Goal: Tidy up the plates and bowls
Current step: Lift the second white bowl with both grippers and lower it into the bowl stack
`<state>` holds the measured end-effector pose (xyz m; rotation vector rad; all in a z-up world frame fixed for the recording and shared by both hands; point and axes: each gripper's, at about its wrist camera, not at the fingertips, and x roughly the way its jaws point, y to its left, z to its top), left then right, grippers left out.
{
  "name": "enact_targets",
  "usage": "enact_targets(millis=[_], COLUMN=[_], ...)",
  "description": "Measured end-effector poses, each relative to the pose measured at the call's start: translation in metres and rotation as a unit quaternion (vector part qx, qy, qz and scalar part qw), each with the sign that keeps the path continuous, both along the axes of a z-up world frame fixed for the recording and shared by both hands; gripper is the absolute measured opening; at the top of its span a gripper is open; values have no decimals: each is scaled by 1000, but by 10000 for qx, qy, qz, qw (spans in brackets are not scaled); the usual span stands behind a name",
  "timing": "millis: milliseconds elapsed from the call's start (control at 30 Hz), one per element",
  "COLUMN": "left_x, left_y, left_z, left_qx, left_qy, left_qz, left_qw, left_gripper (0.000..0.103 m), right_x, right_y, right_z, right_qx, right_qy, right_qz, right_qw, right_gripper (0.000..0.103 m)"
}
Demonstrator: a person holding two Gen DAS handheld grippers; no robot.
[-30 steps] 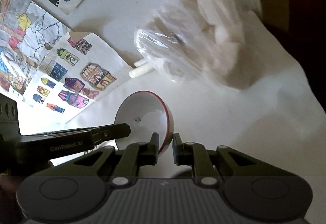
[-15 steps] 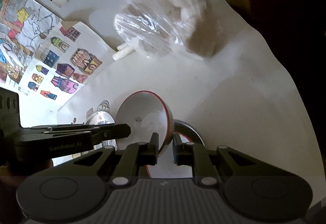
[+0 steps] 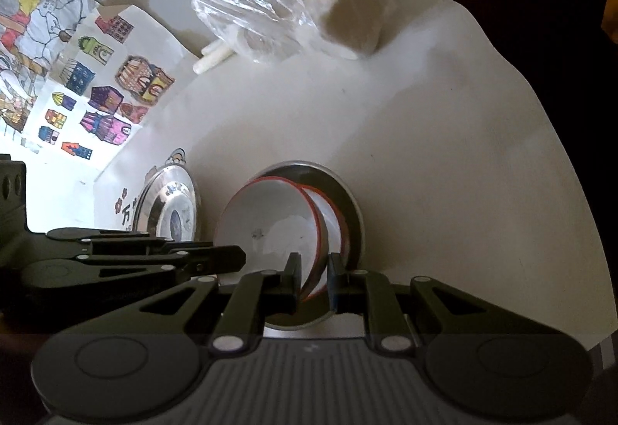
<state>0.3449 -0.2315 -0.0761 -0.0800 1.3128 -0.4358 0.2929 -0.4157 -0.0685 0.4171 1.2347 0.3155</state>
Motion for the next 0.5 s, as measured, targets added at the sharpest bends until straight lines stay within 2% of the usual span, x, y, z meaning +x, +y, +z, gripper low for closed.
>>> enact_targets(millis=[500], left_x=[2], left_y=[-7], left_z=[-5], left_qx=[176], left_qy=[55], left_qz=[90], left_qw=[9998], left_gripper=[12], right_x=[3], right_y=[1], right_z=[-4], right_qx=[-63], right_qy=[88], right_qz=[49], right_qw=[9999], right_gripper=[16])
